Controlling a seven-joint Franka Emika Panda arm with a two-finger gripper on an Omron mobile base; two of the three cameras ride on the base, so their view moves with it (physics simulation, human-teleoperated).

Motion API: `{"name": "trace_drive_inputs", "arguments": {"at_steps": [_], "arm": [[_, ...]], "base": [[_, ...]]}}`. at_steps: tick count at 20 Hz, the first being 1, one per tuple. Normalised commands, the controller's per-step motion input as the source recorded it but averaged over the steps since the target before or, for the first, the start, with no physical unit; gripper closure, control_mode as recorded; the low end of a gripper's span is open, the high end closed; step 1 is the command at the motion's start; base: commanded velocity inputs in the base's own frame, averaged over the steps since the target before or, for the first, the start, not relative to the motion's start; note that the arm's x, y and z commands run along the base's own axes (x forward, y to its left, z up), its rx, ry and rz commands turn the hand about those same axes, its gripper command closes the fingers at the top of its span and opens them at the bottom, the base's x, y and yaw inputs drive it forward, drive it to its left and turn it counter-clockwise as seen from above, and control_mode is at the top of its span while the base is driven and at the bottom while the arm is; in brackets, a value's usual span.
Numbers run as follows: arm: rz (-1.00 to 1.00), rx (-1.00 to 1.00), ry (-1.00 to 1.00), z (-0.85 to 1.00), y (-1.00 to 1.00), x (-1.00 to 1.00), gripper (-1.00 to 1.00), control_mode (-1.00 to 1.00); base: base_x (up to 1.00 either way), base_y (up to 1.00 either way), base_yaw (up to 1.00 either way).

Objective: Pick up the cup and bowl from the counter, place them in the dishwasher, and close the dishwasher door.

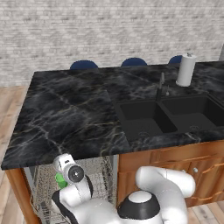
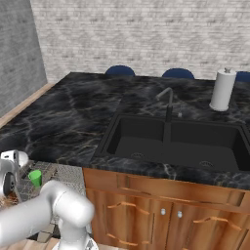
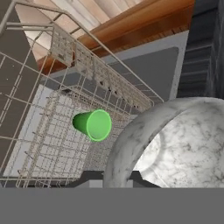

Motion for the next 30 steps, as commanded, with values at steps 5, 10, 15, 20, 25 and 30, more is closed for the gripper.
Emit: {"name": "trace_drive_inputs", "arguments": {"at_steps": [5, 10, 15, 20, 25, 30], "arm": [[0.0, 0.0, 0.0, -0.35, -0.13, -0.15, 1.0, -1.0], [0.0, 0.02, 0.0, -0.3, -0.26, -0.02, 1.0, -1.0], [-0.03, 0.01, 0.0, -0.34, -0.34, 0.0, 1.0, -1.0], [-0.03, 0.05, 0.0, -0.41, -0.2, 0.03, 1.0, -1.0], [-0.04, 0.07, 0.03, -0.43, -0.09, 0.17, 1.0, -1.0], [-0.05, 0.06, 0.05, -0.44, -0.1, 0.31, 1.0, -1.0]], "base": [[0.0, 0.0, 0.0], [0.0, 0.0, 0.0], [0.0, 0.0, 0.0], [0.0, 0.0, 0.0], [0.0, 0.0, 0.0], [0.0, 0.0, 0.0]]}}
